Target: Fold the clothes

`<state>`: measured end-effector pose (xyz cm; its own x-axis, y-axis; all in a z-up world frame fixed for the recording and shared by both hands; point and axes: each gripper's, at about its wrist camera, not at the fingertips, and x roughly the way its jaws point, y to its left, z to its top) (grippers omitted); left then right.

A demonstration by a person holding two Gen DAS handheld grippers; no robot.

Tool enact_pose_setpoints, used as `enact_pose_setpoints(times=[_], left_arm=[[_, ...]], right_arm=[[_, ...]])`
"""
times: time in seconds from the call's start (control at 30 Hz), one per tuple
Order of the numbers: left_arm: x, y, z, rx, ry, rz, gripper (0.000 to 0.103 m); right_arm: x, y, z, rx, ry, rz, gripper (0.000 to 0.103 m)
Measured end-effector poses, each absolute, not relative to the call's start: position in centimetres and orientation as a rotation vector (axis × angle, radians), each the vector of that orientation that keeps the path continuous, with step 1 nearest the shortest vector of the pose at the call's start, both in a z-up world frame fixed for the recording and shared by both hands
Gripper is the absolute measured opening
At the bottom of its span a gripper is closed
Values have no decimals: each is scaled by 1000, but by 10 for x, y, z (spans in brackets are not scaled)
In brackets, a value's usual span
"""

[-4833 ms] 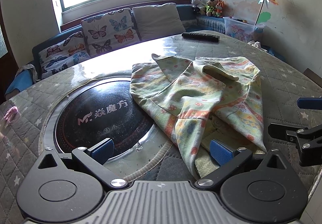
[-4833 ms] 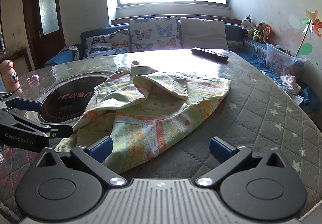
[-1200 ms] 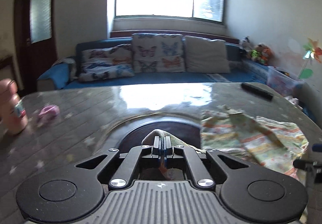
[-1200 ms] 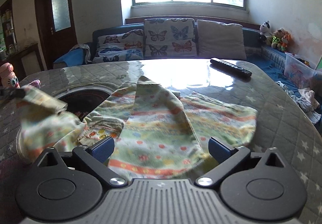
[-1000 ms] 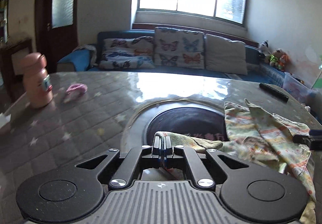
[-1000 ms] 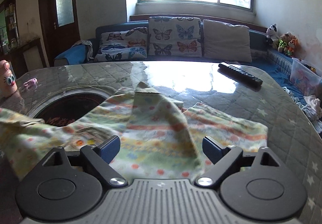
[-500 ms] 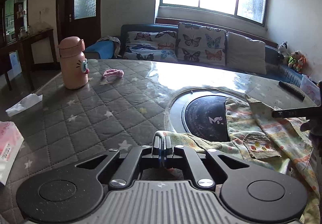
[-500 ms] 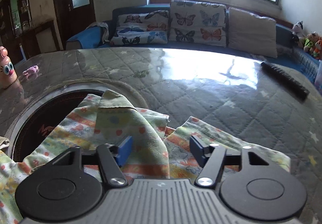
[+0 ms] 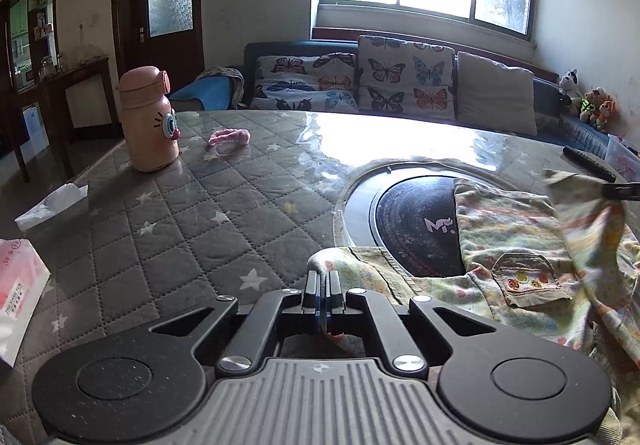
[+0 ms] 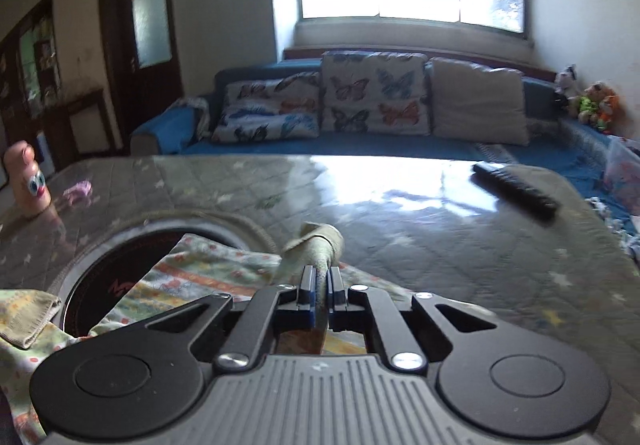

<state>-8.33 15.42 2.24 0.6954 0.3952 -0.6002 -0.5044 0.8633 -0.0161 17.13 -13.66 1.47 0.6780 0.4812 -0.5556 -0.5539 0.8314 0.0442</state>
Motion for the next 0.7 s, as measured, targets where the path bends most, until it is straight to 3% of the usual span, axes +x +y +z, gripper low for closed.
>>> enact_pose_setpoints(times=[0.3,0.7], left_arm=[[-85,151,21,-172,631,500,3],[-82,149,20,-149,666,478,6]], right_arm=[[124,-268,50,-33,506,336,5],[62,-355,14,40,647,106,8]])
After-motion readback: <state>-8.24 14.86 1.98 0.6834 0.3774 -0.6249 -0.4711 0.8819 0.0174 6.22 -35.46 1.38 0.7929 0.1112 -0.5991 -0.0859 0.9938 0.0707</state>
